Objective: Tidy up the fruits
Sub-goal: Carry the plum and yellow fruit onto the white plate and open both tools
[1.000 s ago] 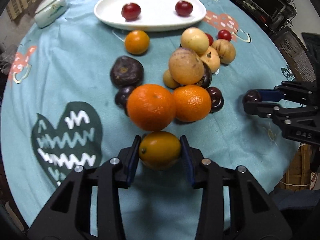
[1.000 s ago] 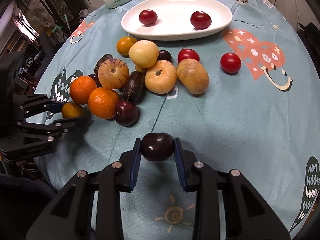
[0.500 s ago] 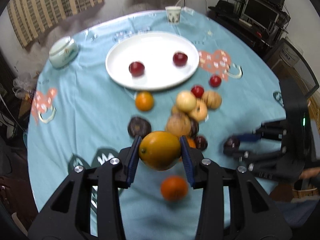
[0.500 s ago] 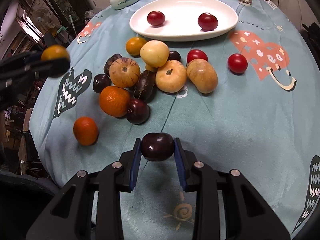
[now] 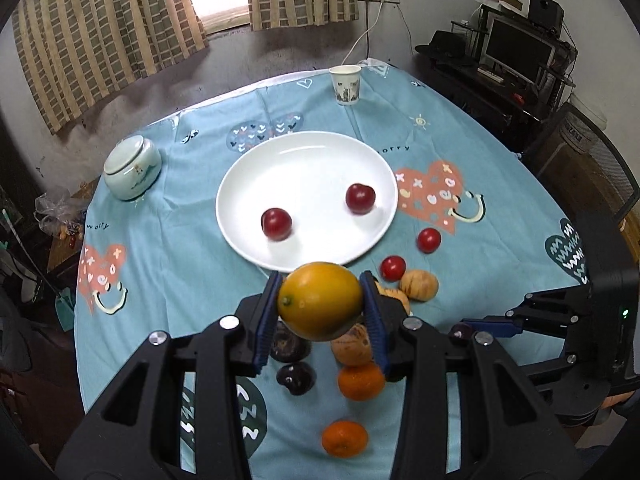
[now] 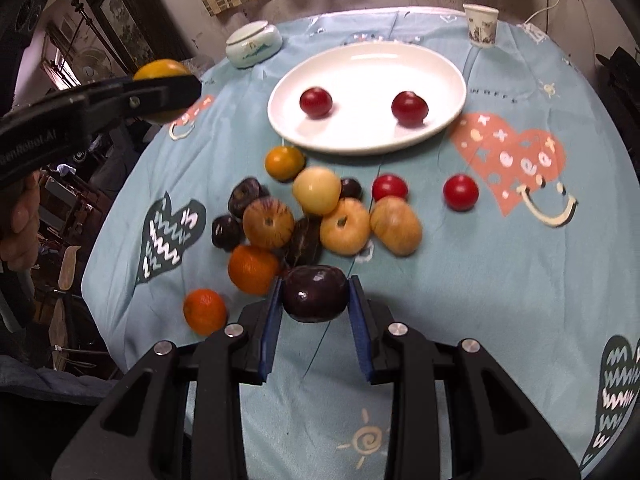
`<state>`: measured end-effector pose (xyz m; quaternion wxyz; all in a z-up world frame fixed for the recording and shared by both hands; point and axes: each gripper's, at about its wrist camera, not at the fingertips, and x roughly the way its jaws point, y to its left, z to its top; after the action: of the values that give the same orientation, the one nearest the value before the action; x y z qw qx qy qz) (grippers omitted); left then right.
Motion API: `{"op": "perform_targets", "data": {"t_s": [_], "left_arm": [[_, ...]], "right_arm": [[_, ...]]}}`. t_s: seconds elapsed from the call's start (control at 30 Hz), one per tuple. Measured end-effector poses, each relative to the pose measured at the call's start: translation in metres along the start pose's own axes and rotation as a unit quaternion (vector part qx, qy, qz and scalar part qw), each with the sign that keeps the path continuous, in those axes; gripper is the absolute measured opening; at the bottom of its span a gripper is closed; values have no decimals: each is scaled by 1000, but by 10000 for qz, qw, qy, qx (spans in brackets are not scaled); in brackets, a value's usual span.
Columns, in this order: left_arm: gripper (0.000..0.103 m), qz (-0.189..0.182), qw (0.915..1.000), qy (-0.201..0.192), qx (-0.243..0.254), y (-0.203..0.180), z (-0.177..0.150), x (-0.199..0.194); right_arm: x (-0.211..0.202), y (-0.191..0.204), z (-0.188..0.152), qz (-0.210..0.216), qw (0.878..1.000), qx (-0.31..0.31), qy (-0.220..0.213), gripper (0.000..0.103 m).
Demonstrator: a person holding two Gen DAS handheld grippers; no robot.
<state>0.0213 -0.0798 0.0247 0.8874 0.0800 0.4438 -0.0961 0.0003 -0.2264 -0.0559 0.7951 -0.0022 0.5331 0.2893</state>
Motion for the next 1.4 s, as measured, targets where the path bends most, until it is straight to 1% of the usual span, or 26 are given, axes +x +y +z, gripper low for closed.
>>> {"op": "perform_targets", "data": {"t_s": [0.17,0.37,0.57,0.83,1.17,1.27,1.4], "left_arm": [[40,-2,10000,-1,-6,2,8,3],[40,102,9999,-5,-85,6,14,8],[40,215,9996,-22,-180,12,20,10],[40,199,9996,-7,-174,13,22,11],[40,265,9994,24,-235,14,23,15],[40,263,9994,27,-235,14,23,15],[40,268,9993,52,-236,13,29,23]], "right_arm": [[-8,-3,20,-25,9998,-48,-171,33],[-8,-6,33,2,9998,-63,-196,33],[-4,-3,38,27,9998,-123,-157,33],[-4,-2,41,38,9998,-150,-155,33],[-3,0,43,52,9997,-175,-169,33],[-4,1,49,36,9995,-216,-236,33],[-5,-1,70,-46,9986,-277,-445,33]]}}
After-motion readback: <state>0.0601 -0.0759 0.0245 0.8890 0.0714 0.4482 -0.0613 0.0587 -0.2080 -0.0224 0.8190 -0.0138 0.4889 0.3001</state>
